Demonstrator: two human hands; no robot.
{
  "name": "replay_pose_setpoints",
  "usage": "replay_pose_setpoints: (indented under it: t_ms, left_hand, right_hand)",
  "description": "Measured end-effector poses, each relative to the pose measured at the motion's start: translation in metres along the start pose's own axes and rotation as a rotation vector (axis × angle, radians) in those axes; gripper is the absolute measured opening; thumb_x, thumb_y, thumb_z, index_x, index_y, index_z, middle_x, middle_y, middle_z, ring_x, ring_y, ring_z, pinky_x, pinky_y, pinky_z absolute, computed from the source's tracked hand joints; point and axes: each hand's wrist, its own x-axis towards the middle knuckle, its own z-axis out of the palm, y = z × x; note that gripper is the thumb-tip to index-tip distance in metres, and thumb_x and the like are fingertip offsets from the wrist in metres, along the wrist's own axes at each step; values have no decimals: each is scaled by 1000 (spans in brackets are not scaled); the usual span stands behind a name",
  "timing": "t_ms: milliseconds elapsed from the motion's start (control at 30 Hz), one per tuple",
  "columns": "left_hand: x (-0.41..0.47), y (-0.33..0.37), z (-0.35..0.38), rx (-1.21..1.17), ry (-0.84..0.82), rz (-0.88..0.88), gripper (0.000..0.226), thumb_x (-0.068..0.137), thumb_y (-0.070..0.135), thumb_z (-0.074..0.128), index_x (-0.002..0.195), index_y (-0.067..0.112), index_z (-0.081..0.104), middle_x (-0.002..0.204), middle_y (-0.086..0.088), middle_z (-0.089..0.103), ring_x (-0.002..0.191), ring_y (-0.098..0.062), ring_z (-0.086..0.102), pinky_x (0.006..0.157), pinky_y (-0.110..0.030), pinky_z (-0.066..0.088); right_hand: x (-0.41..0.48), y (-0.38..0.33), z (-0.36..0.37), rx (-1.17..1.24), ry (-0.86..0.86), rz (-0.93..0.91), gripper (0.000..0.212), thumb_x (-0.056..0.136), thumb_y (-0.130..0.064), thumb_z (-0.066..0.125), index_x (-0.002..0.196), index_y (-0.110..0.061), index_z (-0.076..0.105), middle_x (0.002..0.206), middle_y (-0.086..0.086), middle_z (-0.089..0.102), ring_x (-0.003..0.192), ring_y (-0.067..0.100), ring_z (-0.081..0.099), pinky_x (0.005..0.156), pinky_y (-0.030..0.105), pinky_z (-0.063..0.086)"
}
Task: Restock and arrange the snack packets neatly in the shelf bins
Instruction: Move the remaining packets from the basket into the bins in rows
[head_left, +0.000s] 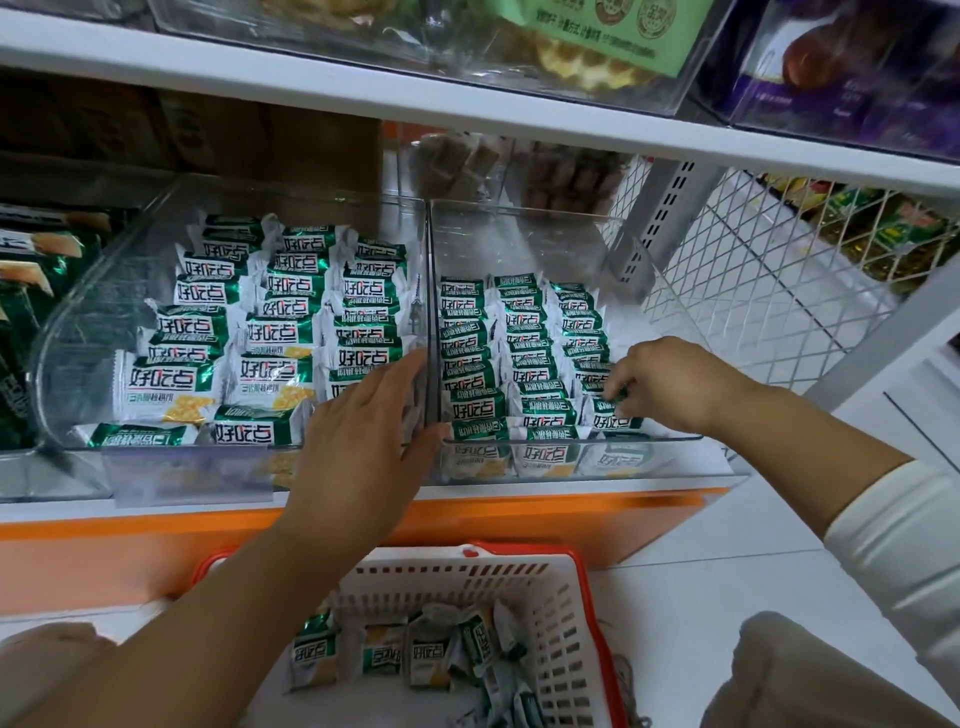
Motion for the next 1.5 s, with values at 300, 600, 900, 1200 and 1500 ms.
replay_pose_setpoints:
  t_ms: [300,600,900,1200,1500]
  left_hand:
    - [0,0,0,-7,-7,-3,68,95,34,60,154,26,27,146,-2,49,131,-28,48,106,-44,34]
    - [1,-2,2,1,-14,-7,68,95,39,56,154,28,25,149,-3,47,134,-28,45,109,-46,32]
    - [3,-6,1,-17,-21,33,67,95,37,58,153,29,27,148,-1,47,134,-25,45,108,-46,36]
    - [-72,-31,-10,-47,60,256,38,92,18,58,130,16,59,119,-3,61,95,-10,54,81,-27,46]
    - [-204,-160,124,-162,-544,-525,54,91,25,68,141,17,48,126,-1,54,104,-14,57,86,-19,42]
  right_hand:
    - [0,-2,2,135,-76,0,28,88,-23,70,115,-21,68,112,-1,66,104,16,59,78,19,37]
    - [4,-6,-6,71,-223,10,25,81,-26,76,104,-25,67,77,-17,49,80,10,50,56,18,34]
    - [7,-1,10,169,-109,-18,17,82,-20,76,94,-24,64,79,-14,55,80,12,52,56,16,32]
    - [-107,-73,29,444,544,-350,10,89,-29,64,99,-25,66,77,-11,61,69,6,53,63,22,42]
    - [-119,-120,269,708,-510,179,44,96,-22,57,138,-10,48,132,12,54,110,27,57,92,33,45]
